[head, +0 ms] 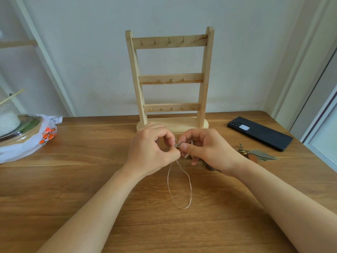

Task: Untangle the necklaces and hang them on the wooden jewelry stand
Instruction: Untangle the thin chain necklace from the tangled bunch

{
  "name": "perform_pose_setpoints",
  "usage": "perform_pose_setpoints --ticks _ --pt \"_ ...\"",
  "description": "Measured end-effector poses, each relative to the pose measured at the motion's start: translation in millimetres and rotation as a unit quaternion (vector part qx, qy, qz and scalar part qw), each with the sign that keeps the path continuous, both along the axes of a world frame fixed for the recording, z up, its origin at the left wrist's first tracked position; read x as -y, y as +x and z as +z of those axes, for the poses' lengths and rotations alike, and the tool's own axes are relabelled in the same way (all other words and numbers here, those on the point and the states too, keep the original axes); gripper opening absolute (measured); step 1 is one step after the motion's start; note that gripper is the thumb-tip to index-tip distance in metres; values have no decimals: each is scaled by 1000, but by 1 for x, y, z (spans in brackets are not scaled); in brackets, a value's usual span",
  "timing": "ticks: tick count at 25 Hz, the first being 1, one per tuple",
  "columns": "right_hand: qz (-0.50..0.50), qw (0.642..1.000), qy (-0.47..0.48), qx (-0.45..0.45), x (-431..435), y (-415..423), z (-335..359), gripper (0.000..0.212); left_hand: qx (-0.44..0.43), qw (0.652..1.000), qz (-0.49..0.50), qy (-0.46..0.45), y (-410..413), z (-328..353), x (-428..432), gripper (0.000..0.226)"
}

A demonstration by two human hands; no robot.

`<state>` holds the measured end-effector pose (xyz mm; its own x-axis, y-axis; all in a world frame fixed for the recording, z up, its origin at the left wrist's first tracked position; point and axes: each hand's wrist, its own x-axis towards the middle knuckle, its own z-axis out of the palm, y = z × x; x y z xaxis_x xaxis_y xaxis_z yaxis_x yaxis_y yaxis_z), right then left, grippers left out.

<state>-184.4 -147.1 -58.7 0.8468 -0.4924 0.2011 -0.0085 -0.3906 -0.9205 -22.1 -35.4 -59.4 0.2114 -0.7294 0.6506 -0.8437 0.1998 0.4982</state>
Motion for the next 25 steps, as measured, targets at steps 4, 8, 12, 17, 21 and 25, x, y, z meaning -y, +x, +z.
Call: perform_pose_setpoints --ticks 4,8,12,17,21,25 --pt "-18 999 -50 -3 -2 0 1 3 -54 998 -31 16 -1 -1 0 10" --pt "-36 991 -127 12 -7 1 3 5 -198 975 -87 50 1 -5 3 15" --pt "-31 994 -92 46 -12 2 6 4 -292 948 -113 47 -3 -8 4 6" --pt "-48 986 -158 19 -11 0 7 5 -246 955 -139 88 -2 -6 4 10" --pt "-38 944 -328 4 -8 0 6 12 -256 937 -137 192 6 3 2 17" --pt "-42 956 -288 29 -11 2 3 9 -354 900 -149 207 4 5 -1 14"
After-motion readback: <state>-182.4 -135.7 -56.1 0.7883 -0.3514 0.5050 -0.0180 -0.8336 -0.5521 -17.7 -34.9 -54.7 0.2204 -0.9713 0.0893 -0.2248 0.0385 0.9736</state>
